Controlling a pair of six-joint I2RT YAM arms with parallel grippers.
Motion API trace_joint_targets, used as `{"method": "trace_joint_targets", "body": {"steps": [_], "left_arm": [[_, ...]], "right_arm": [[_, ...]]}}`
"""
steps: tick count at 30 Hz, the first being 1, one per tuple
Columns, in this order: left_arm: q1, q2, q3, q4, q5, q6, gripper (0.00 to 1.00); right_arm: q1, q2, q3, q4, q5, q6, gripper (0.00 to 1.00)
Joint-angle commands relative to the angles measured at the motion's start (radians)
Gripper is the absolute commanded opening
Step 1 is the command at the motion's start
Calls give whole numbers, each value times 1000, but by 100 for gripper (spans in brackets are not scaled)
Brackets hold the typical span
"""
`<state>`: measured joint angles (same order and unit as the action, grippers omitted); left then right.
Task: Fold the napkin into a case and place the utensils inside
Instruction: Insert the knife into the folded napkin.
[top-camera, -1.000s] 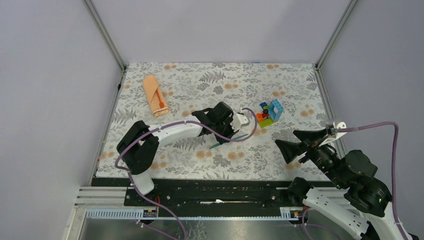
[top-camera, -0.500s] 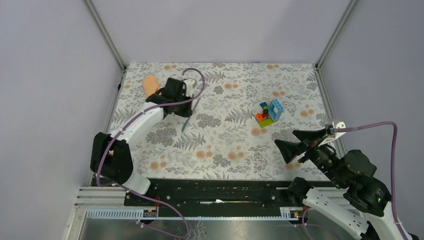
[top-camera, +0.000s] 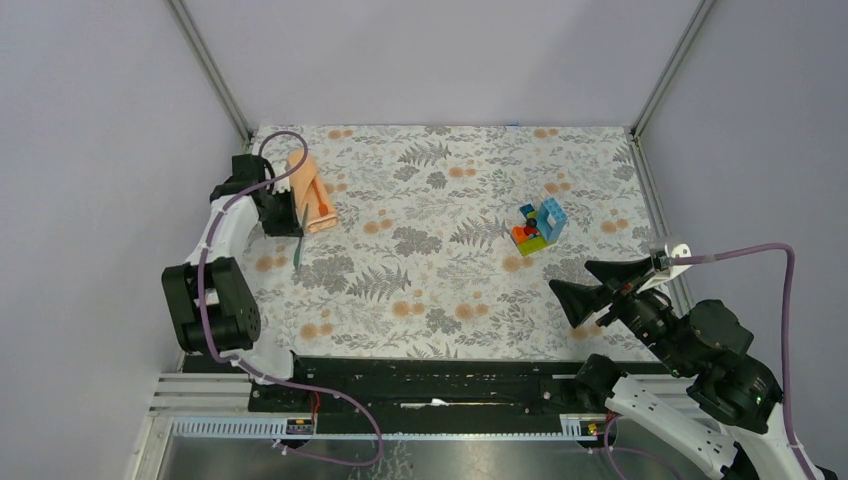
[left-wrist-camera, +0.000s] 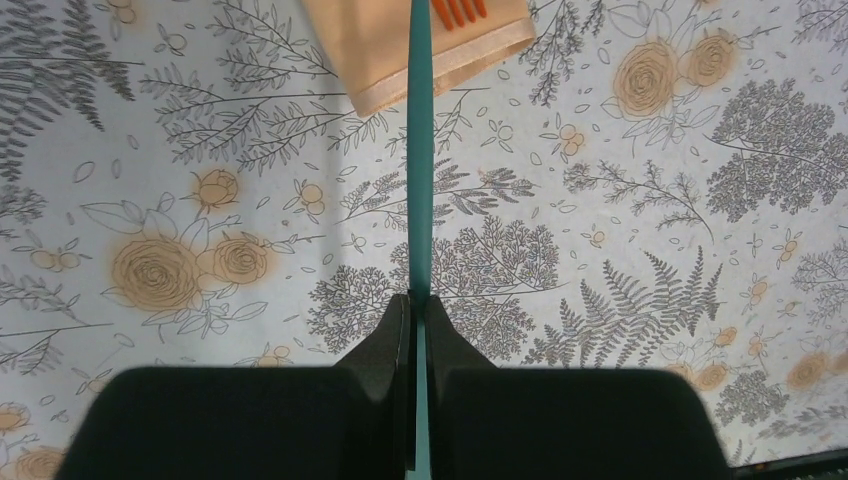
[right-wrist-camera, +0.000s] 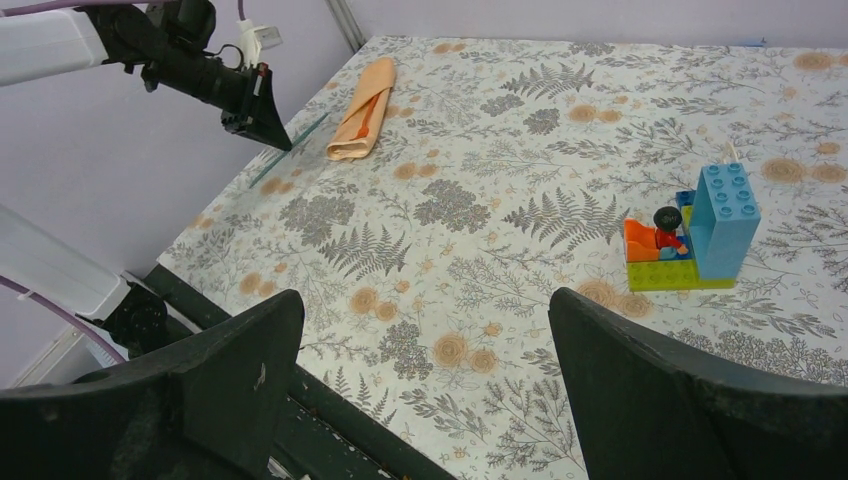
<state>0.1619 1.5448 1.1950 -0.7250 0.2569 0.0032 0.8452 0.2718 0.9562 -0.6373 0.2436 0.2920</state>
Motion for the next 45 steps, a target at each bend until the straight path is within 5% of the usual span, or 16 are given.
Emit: {"method": "trace_joint_targets", "body": {"steps": [1, 21, 45], "left_arm": [[22, 99, 89, -39, 96, 10, 0], [47, 417, 380, -131, 121, -86, 0], [48, 555, 536, -88, 22, -185, 0]], "right_arm": [[-2, -13, -6, 46, -9, -9, 99], [-3, -12, -19, 47, 6, -14, 100], [-2, 18, -17, 51, 9, -16, 100]]}}
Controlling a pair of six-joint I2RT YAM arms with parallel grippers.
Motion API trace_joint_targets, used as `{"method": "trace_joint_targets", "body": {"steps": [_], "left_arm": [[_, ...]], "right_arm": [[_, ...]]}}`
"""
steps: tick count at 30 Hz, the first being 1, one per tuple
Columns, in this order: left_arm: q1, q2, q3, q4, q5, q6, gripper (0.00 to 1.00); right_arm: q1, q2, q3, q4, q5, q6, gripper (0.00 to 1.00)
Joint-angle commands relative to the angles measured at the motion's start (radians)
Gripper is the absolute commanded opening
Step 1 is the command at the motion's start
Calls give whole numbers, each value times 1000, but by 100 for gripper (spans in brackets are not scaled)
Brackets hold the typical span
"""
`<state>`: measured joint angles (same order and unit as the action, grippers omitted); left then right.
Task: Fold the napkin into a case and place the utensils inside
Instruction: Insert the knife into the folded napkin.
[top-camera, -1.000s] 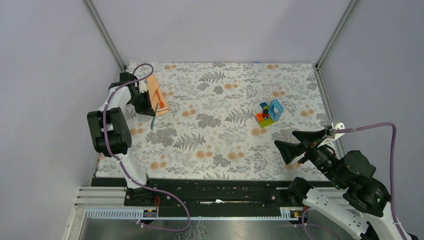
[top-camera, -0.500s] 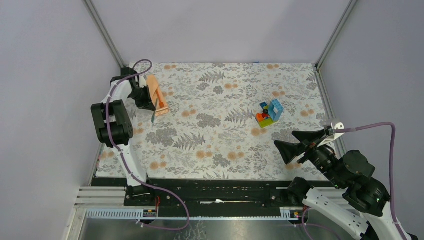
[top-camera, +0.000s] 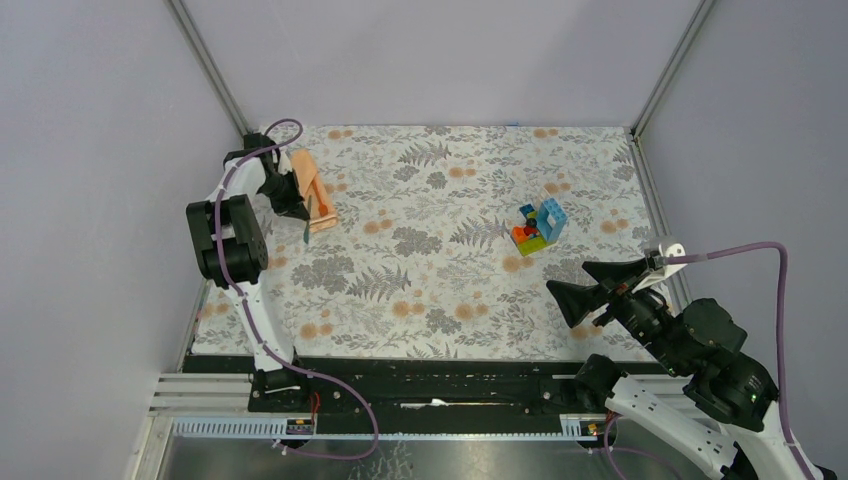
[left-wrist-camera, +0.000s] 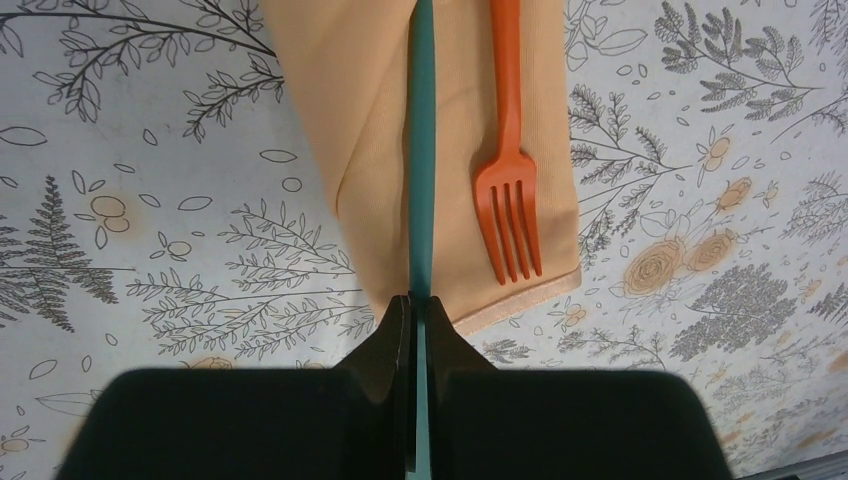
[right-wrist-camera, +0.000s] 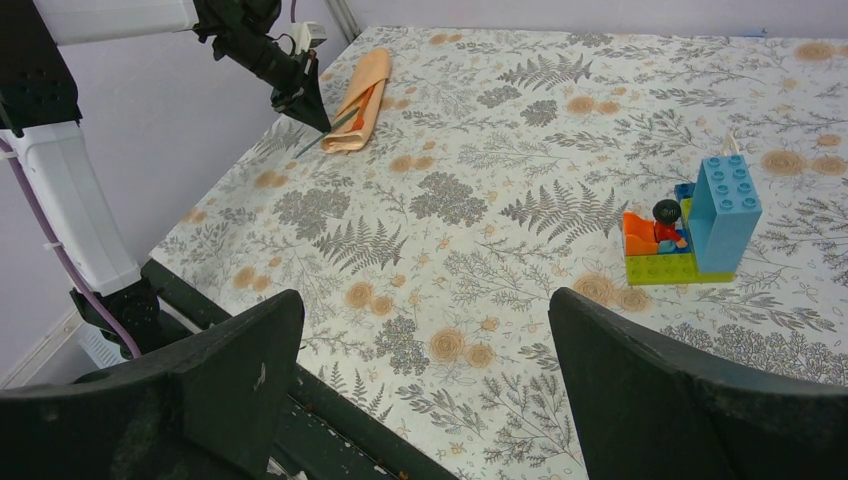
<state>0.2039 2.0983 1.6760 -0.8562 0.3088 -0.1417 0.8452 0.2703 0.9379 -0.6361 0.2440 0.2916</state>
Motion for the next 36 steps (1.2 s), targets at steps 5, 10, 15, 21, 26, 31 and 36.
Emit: {"method": "trace_joint_targets", "body": {"steps": [5, 10, 15, 21, 26, 31, 36], "left_arm": [[7, 18, 82, 55, -32, -62, 0], [7, 43, 123, 56, -45, -72, 0], [7, 68, 162, 55, -34, -97, 0], [1, 57, 119, 123, -18, -142, 0], [-4, 20, 47, 220, -35, -184, 0], [-6, 23, 43, 252, -62, -202, 0], [-6, 34, 57, 261, -58, -213, 0]], "right_arm": [[-2, 18, 0, 50, 9, -16, 100], [-2, 20, 1, 50, 13, -17, 100], [-2, 20, 2, 50, 16, -16, 100], [-2, 24, -1, 50, 19, -14, 100], [-3, 31, -1, 55, 16, -17, 100], [-2, 31, 2, 54, 16, -16, 100], [-2, 30, 1, 55, 19, -14, 100]]}}
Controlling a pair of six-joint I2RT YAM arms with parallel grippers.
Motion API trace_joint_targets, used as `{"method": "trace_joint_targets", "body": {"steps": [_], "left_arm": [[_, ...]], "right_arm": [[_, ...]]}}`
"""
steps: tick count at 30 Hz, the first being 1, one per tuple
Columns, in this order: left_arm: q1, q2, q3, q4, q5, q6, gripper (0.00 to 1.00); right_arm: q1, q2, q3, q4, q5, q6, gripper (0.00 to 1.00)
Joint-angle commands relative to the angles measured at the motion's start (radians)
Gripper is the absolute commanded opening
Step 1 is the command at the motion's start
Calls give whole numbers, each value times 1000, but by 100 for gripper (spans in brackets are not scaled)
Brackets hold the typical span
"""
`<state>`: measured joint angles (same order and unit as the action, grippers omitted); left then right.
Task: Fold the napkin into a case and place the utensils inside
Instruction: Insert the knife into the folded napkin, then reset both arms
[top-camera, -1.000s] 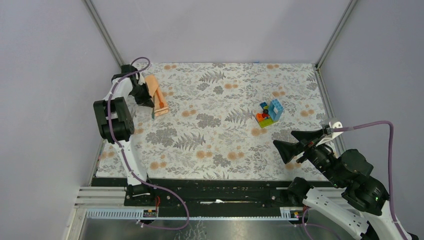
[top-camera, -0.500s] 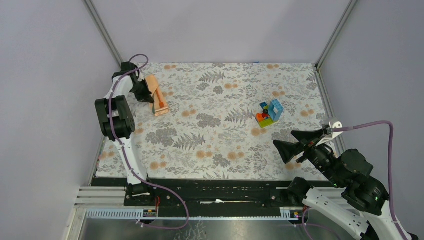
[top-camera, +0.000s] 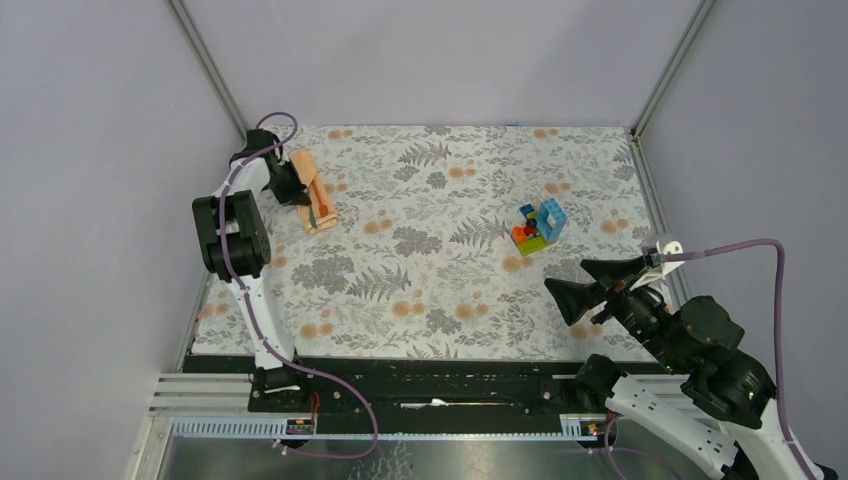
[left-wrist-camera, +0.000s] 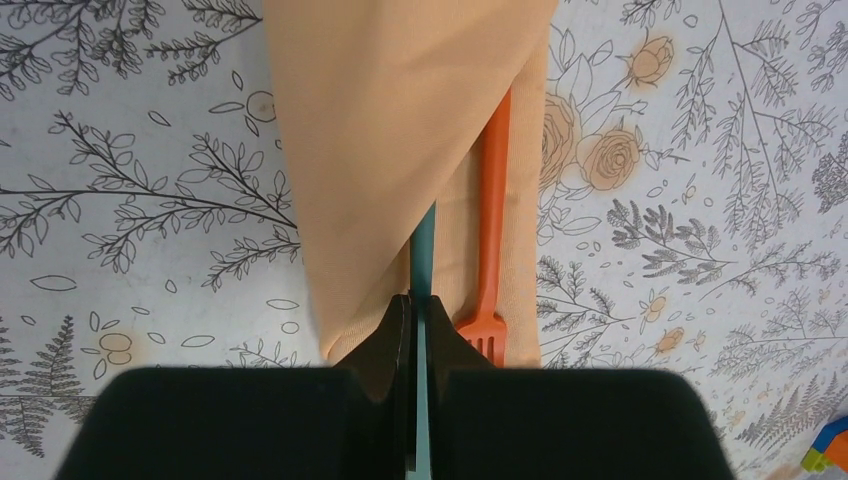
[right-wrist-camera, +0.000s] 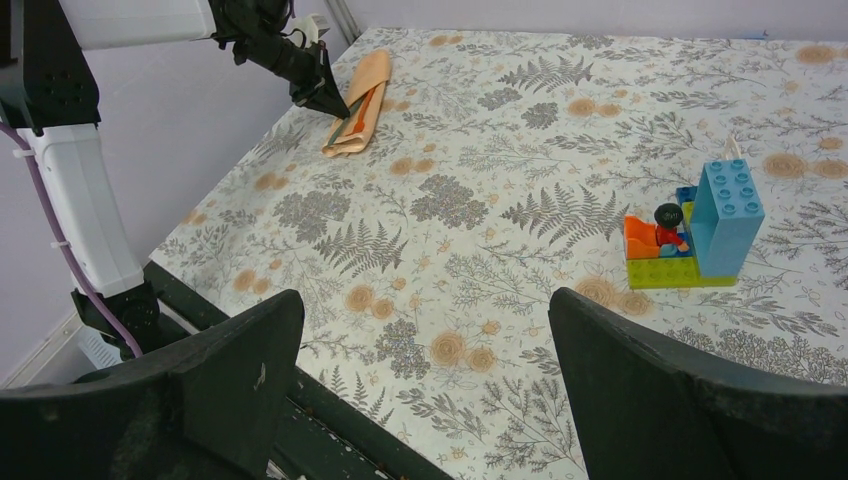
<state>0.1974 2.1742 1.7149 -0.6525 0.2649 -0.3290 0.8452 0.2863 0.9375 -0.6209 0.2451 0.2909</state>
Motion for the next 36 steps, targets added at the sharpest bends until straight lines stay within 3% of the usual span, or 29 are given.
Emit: {"method": "trace_joint_targets", "body": {"steps": [1, 36], "left_arm": [[0, -40, 21, 61, -18, -28, 0], [-18, 12, 11, 222, -129, -60, 0]], "right_arm": [[-3, 14, 1, 39, 16, -13, 100], [-1, 43, -2, 43, 15, -16, 100]]}}
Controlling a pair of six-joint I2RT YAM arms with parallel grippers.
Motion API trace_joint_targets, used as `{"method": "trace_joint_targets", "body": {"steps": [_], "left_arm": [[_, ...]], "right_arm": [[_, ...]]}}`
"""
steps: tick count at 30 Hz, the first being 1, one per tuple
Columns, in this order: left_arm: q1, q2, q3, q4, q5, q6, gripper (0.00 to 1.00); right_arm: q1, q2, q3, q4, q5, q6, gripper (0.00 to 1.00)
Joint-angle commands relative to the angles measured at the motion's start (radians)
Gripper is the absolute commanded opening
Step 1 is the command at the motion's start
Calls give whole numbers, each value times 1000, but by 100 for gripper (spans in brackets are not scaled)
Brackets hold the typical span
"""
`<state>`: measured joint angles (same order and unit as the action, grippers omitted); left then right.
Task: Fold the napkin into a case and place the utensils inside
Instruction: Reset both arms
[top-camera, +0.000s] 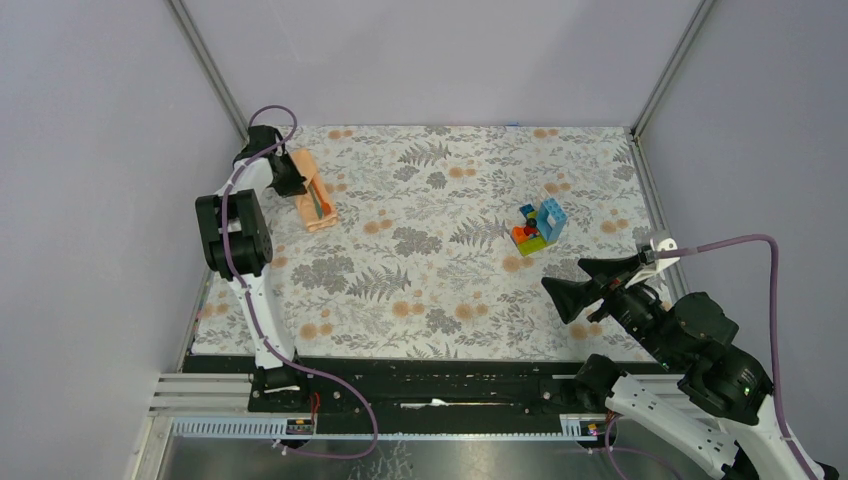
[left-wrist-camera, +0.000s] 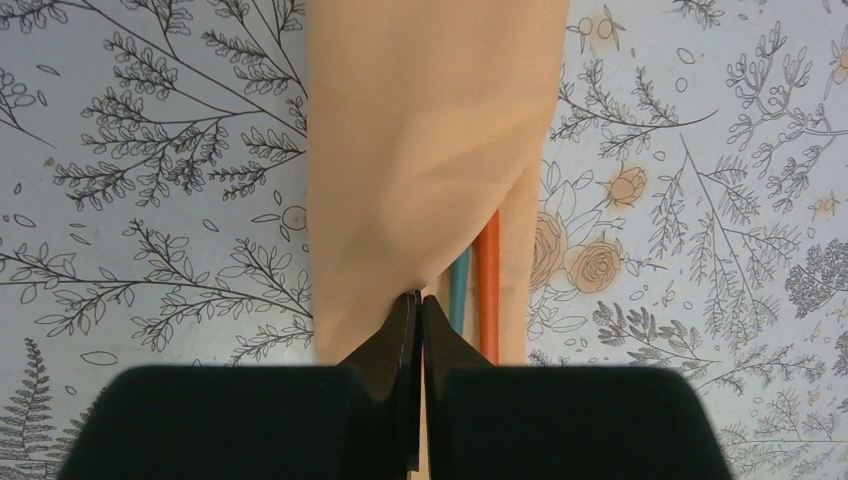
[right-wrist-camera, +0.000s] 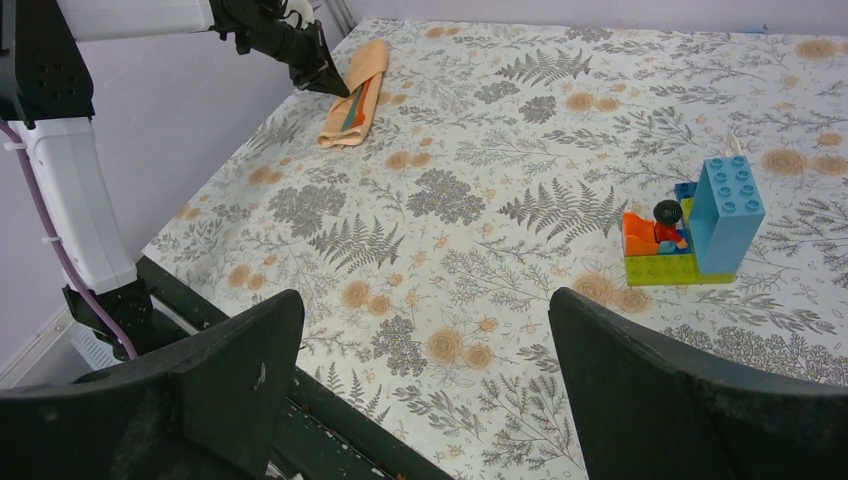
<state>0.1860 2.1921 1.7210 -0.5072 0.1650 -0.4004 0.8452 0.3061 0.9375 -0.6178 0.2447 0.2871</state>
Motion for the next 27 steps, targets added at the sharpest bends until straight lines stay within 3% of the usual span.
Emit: {"method": "trace_joint_targets", "body": {"steps": [1, 7, 13, 23, 27], "left_arm": [[-10, -6, 5, 78, -34, 16, 0], [-16, -14, -16, 80, -38, 31, 3], [-18, -104, -111, 89, 47, 53, 7], [-23, -374, -251, 57, 117, 46, 19], [-24, -565, -315, 36, 136, 61, 22]], "right_arm": [[-1, 22, -1, 40, 15, -12, 100], [-2, 22, -4, 39, 16, -9, 100], [-1, 26, -4, 43, 11, -6, 100], [-2, 34, -8, 57, -6, 6, 100], [-2, 38, 14, 49, 14, -5, 100]]}}
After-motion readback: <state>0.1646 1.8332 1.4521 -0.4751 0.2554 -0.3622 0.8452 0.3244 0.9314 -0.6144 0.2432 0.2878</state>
